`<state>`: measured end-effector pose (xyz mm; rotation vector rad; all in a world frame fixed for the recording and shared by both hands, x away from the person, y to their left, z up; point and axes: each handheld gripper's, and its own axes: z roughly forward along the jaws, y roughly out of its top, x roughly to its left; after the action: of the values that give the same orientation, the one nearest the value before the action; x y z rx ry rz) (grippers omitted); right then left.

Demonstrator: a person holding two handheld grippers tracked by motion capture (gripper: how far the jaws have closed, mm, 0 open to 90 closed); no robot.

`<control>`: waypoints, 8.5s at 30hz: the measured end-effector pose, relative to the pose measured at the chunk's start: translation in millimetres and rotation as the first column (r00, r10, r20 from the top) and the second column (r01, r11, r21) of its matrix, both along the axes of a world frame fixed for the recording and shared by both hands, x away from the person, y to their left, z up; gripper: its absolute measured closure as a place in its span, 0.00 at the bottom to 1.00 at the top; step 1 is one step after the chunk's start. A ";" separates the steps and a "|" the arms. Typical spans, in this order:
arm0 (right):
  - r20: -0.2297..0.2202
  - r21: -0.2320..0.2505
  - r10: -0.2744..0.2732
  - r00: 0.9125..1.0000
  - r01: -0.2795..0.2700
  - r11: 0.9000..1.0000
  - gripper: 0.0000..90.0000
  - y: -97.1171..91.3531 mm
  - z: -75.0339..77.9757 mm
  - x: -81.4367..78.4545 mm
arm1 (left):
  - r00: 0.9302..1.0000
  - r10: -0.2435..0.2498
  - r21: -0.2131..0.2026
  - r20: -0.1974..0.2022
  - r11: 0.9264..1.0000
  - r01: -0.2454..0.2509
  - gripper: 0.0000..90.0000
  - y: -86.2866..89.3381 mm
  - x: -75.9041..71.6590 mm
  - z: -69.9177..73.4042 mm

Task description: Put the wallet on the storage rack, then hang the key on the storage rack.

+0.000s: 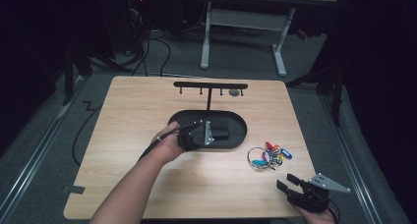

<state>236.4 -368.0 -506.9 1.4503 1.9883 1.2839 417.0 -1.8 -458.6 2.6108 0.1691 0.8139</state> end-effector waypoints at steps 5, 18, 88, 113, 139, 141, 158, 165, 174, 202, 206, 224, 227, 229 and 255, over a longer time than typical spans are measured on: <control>-0.001 -0.001 0.007 1.000 -0.007 1.000 0.49 1.8 0.5 0.6 | 1.000 0.016 -0.054 -0.016 0.998 -0.016 0.68 8.2 -9.5 1.9; -0.014 -0.012 0.018 1.000 -0.018 1.000 0.49 4.6 -2.0 4.0 | 0.989 0.094 -0.181 -0.115 0.977 -0.114 0.68 40.6 -29.4 -11.2; -0.339 -0.462 0.063 0.939 -0.224 0.858 0.45 90.0 32.7 58.5 | 0.918 0.162 -0.567 -0.362 0.744 -0.355 0.46 166.3 -112.2 -57.0; -0.544 -0.493 0.095 0.834 -0.409 0.768 0.56 126.0 35.1 129.4 | 0.920 0.150 -0.530 -0.363 0.778 -0.336 0.45 171.2 -118.0 -57.2; -0.679 -0.459 0.092 0.728 -0.519 0.722 0.95 124.9 19.5 161.1 | 0.923 0.173 -0.526 -0.343 0.779 -0.341 0.46 182.3 -127.8 -56.2; -0.670 -0.471 0.111 0.734 -0.535 0.701 0.96 125.8 19.1 161.2 | 0.924 0.172 -0.525 -0.342 0.780 -0.340 0.46 181.7 -126.8 -56.5; -0.592 -0.552 0.139 0.794 -0.525 0.648 0.97 119.3 80.1 131.5 | 0.927 0.160 -0.514 -0.340 0.793 -0.325 0.46 176.8 -129.7 -56.9; -0.586 -0.571 0.125 0.800 -0.517 0.638 0.97 113.4 104.3 127.3 | 0.926 0.159 -0.509 -0.344 0.797 -0.326 0.46 177.4 -128.6 -58.2; -0.578 -0.580 0.104 0.810 -0.497 0.645 0.97 106.8 124.5 121.0 | 0.928 0.154 -0.509 -0.339 0.800 -0.318 0.46 177.7 -128.3 -58.5; -0.539 -0.585 0.120 0.834 -0.473 0.659 0.97 119.1 195.4 122.4 | 0.930 0.150 -0.511 -0.336 0.800 -0.314 0.44 177.9 -128.0 -59.1; -0.528 -0.575 0.128 0.839 -0.464 0.674 0.97 122.4 203.2 126.4 | 0.929 0.151 -0.512 -0.338 0.799 -0.316 0.44 177.7 -128.2 -59.3; -0.499 -0.568 0.155 0.853 -0.457 0.684 0.97 139.7 217.8 164.4 | 0.928 0.148 -0.521 -0.341 0.792 -0.318 0.43 182.9 -120.4 -61.3; -0.489 -0.559 0.168 0.856 -0.455 0.693 0.97 142.8 220.6 170.9 | 0.924 0.144 -0.526 -0.354 0.787 -0.324 0.43 183.5 -120.7 -63.4; -0.487 -0.561 0.169 0.857 -0.455 0.691 0.97 144.8 221.6 174.2 | 0.926 0.140 -0.516 -0.349 0.797 -0.315 0.43 183.7 -122.1 -64.3; -0.456 -0.531 0.155 0.876 -0.408 0.743 0.97 149.6 217.4 239.1 | 0.923 0.151 -0.512 -0.353 0.795 -0.325 0.44 188.7 -125.1 -64.3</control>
<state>475.5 -218.3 -289.5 1.1376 2.6367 0.3351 291.9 186.8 -522.9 2.1372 0.7300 0.3548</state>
